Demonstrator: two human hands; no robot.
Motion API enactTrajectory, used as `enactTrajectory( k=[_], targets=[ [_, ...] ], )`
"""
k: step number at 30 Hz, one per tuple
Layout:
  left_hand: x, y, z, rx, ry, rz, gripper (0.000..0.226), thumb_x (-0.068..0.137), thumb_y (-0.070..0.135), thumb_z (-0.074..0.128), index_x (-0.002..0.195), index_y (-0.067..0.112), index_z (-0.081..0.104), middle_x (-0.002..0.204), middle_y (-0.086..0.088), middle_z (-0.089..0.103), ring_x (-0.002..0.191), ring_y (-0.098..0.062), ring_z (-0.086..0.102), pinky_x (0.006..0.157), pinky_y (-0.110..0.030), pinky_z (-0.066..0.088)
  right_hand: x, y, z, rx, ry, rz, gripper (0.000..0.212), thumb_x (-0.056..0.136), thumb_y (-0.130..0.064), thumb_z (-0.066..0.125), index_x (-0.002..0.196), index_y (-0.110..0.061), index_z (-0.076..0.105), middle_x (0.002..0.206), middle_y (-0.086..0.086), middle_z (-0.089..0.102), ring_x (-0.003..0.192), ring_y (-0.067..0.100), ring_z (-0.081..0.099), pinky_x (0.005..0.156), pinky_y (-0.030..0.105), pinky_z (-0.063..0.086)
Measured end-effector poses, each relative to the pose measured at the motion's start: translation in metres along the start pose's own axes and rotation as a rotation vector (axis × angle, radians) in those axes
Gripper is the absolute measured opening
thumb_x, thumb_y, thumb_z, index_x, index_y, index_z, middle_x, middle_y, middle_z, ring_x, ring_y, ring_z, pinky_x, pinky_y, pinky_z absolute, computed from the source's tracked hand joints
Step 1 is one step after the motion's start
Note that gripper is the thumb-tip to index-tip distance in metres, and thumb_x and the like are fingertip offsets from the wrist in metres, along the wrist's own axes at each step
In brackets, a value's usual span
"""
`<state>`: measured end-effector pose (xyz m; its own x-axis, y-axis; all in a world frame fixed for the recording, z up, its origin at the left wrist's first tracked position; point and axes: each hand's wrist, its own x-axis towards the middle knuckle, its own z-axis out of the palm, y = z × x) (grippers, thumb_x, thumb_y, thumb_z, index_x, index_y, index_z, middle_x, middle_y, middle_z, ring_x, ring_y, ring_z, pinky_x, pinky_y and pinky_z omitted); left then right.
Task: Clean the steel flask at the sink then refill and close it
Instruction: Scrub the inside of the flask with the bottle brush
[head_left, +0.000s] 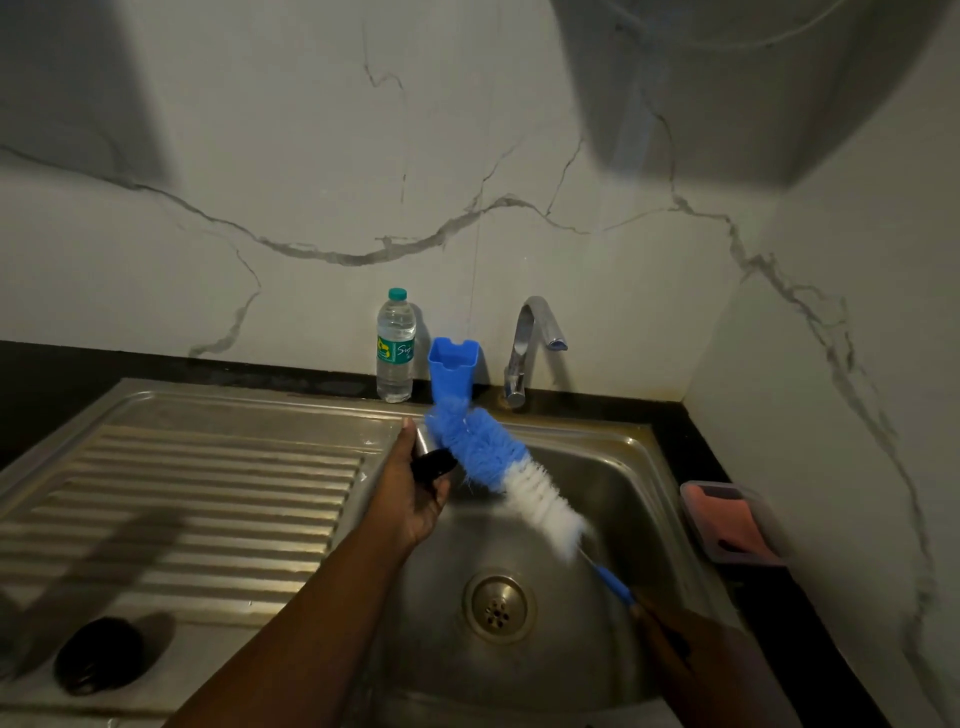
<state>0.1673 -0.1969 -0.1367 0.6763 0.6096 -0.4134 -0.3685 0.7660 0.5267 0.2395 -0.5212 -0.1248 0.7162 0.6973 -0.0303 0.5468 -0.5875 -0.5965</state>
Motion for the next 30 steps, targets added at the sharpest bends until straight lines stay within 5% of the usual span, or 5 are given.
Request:
enactTrajectory(
  k=[6, 10, 14, 24, 30],
  targets=[
    [0.004, 0.006, 0.004, -0.076, -0.091, 0.025, 0.058, 0.089, 0.049, 0.061, 0.128, 0.007, 0.053, 0.116, -0.020, 0.069, 0.104, -0.032, 0.069, 0.098, -0.044, 0.052, 0.016, -0.047, -0.013, -0.050, -0.006, 0.058, 0.032, 0.096, -0.041, 0.046, 0.126, -0.043, 0.055, 0.089, -0.019, 0.058, 0.066, -0.013, 0.047, 0.058, 0.001, 0.034],
    [0.009, 0.006, 0.005, 0.126, -0.071, 0.073, 0.058, 0.085, 0.053, 0.064, 0.127, 0.014, 0.059, 0.112, -0.009, 0.072, 0.102, -0.022, 0.069, 0.080, -0.031, 0.055, 0.018, -0.049, -0.020, -0.041, -0.008, 0.040, 0.027, 0.096, -0.041, 0.045, 0.119, -0.043, 0.060, 0.070, -0.020, 0.058, 0.065, -0.009, 0.055, 0.059, 0.007, 0.038],
    [0.016, 0.001, 0.006, 0.152, -0.020, 0.079, 0.054, 0.085, 0.054, 0.065, 0.121, 0.014, 0.064, 0.112, -0.010, 0.073, 0.117, -0.026, 0.062, 0.108, -0.036, 0.042, 0.019, -0.044, -0.021, -0.075, -0.002, 0.040, 0.024, 0.096, -0.042, 0.045, 0.111, -0.045, 0.063, 0.069, -0.013, 0.063, 0.066, -0.003, 0.060, 0.066, 0.018, 0.050],
    [0.016, -0.004, 0.006, 0.060, 0.079, 0.004, 0.059, 0.090, 0.063, 0.051, 0.122, 0.013, 0.060, 0.106, -0.008, 0.072, 0.092, -0.019, 0.068, 0.076, -0.028, 0.052, 0.006, -0.042, -0.019, -0.032, 0.005, 0.082, 0.019, 0.095, -0.039, 0.048, 0.086, -0.048, 0.063, 0.055, -0.021, 0.058, 0.059, -0.008, 0.056, 0.053, 0.009, 0.037],
    [0.013, -0.006, 0.007, 0.035, 0.088, -0.073, 0.056, 0.097, 0.055, 0.039, 0.133, 0.014, 0.052, 0.112, -0.009, 0.069, 0.073, -0.019, 0.070, 0.050, -0.020, 0.050, -0.001, -0.045, -0.023, 0.019, 0.009, 0.108, 0.020, 0.095, -0.038, 0.049, 0.101, -0.042, 0.067, 0.065, -0.014, 0.061, 0.063, -0.007, 0.056, 0.057, 0.008, 0.041]
  ],
)
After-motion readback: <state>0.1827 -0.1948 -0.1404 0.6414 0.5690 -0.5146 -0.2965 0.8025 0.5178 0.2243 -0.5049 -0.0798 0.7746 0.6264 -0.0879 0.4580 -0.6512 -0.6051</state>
